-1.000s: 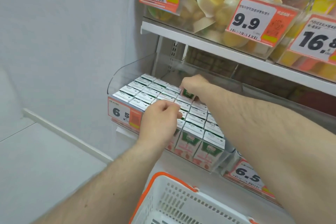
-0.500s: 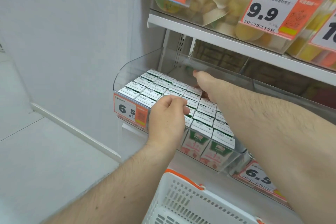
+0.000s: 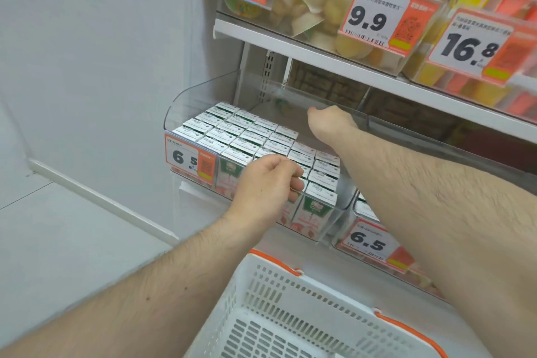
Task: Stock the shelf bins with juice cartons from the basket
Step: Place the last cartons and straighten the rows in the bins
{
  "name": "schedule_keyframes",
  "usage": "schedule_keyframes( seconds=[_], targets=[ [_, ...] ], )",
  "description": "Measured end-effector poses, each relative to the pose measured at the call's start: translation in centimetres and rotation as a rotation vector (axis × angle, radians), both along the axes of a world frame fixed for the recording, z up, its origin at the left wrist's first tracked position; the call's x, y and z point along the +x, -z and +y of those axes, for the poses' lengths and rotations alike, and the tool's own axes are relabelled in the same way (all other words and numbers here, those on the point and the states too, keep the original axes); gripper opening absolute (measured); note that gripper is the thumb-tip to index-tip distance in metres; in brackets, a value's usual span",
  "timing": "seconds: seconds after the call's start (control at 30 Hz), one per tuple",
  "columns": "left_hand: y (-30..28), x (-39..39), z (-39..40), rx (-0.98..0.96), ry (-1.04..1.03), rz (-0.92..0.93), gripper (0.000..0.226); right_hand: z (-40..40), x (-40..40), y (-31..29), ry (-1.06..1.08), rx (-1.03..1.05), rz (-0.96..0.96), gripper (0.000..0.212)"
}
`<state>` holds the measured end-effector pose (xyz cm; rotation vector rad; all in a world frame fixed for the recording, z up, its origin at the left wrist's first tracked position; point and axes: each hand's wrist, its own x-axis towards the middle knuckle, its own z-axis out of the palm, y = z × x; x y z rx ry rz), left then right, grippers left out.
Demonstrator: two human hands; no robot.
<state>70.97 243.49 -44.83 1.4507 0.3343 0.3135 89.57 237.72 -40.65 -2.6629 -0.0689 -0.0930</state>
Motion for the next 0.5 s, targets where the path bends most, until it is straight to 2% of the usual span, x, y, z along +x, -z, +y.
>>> schedule_keyframes(
  seconds=[0.17, 0.3, 0.4, 0.5],
  targets=[
    [0.6, -1.3, -2.3, 0.096, 0.113, 0.005, 0.022, -3.4, -5.5, -0.7, -0.12, -0.02, -0.191, 0.039],
    [1.6, -2.1, -4.2, 0.214, 0.225, 0.047, 0.019, -6.1, -11.4, -0.5, -0.249, 0.041, -0.422, 0.039],
    [3.3, -3.0, -5.5, 0.39, 0.34, 0.081, 0.014, -8.9, -15.8, 2.4, -0.314, 0.131, -0.523, 0.041],
    [5.0, -3.7, -7.0, 0.468, 0.401, 0.113, 0.014, -12.4, -18.9, 7.1, -0.356, 0.224, -0.498, 0.037]
  ],
)
